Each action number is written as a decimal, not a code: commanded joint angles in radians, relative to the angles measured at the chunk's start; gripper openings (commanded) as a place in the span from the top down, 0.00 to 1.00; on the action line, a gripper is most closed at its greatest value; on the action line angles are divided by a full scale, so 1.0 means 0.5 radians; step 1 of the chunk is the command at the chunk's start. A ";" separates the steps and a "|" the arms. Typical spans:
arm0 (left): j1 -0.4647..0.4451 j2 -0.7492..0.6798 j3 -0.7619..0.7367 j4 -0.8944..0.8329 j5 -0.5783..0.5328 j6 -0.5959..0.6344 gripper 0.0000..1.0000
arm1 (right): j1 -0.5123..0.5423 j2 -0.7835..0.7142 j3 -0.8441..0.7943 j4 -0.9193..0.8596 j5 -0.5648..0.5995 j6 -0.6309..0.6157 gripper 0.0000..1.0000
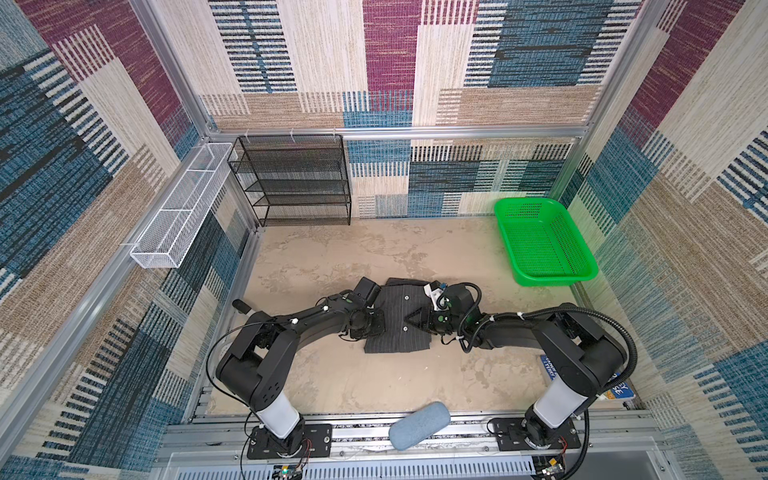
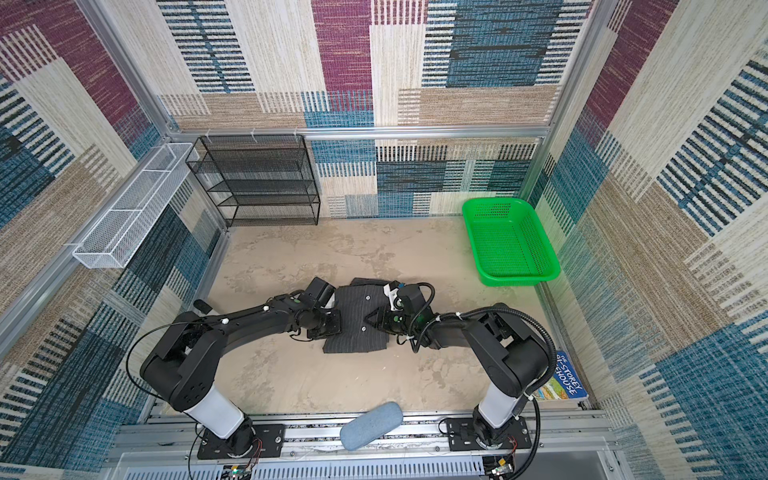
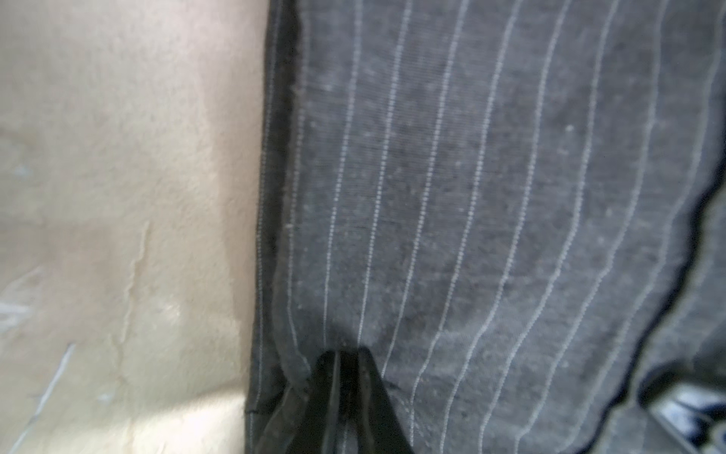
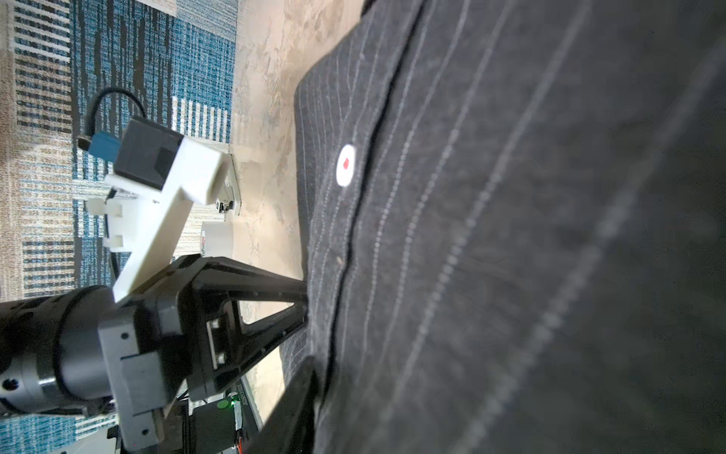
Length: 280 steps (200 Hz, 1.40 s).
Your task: Fold and stack the long sleeve shirts
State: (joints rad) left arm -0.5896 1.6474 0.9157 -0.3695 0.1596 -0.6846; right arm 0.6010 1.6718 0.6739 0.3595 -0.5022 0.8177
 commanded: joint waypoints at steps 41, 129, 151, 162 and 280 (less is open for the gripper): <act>0.027 -0.340 0.279 -0.421 -0.096 -0.006 0.54 | -0.010 -0.266 0.370 -0.998 0.334 -0.508 0.84; 0.087 -0.869 0.063 -0.556 -0.197 -0.046 0.54 | -0.039 -0.537 1.114 -2.641 1.580 -0.896 0.86; 0.090 -0.951 0.025 -0.593 -0.205 -0.064 0.55 | -0.039 -0.465 1.249 -2.900 1.758 -0.923 0.86; 0.087 -0.988 0.025 -0.629 -0.221 -0.060 0.56 | -0.038 -0.397 1.321 -3.033 1.867 -0.922 0.87; 0.091 -1.286 -0.112 -0.822 -0.310 -0.103 0.58 | 0.171 0.762 2.079 -3.405 2.229 -0.989 0.88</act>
State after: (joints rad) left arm -0.5457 1.0195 0.8730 -0.7509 0.0250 -0.7193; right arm 0.6544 1.9808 1.6917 -1.3067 0.5705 0.3096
